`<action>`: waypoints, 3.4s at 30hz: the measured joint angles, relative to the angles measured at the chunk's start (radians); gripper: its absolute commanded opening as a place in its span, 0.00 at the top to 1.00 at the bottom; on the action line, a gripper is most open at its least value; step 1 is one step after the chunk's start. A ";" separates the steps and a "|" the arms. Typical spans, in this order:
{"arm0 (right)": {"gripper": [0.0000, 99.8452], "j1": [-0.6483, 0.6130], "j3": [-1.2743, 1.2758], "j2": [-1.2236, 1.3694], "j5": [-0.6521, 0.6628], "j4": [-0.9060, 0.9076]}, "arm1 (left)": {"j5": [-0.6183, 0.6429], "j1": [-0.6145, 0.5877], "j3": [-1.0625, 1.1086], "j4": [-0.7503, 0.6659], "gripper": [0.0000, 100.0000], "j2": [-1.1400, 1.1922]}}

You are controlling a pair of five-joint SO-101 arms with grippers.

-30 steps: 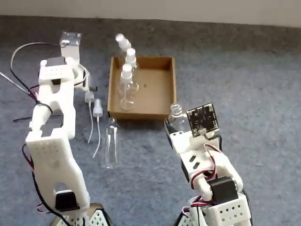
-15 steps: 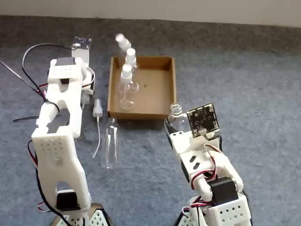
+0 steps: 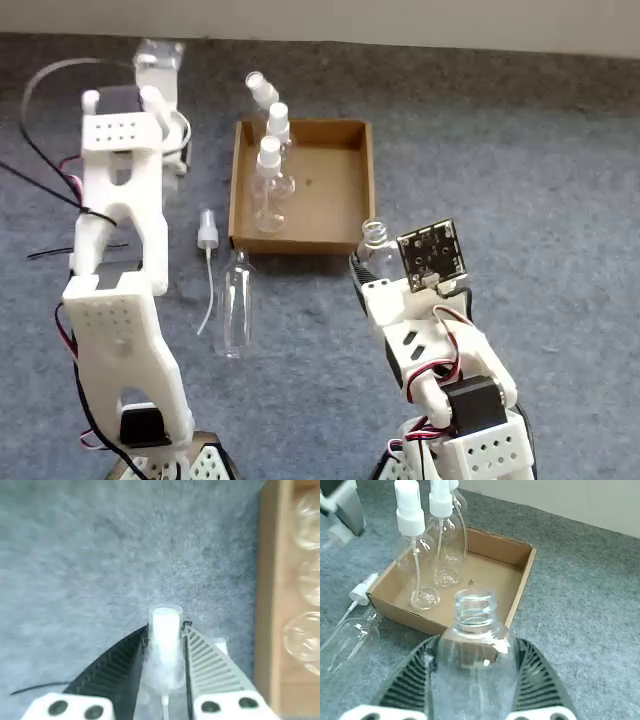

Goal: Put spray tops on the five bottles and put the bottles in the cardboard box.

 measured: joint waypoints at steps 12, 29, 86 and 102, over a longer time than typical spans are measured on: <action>1.00 0.000 0.000 0.000 0.107 -0.017 | 0.000 -0.005 -0.267 0.270 1.00 -0.503; 1.00 -0.324 0.080 0.002 -0.075 -0.381 | 0.049 0.333 0.505 -0.044 1.00 -1.533; 1.00 -0.334 0.333 -0.213 -0.084 -0.483 | 0.103 0.744 1.108 -0.804 0.99 -1.564; 1.00 -0.304 0.333 -0.219 -0.086 -0.483 | 0.104 0.678 1.292 -0.792 0.99 -1.562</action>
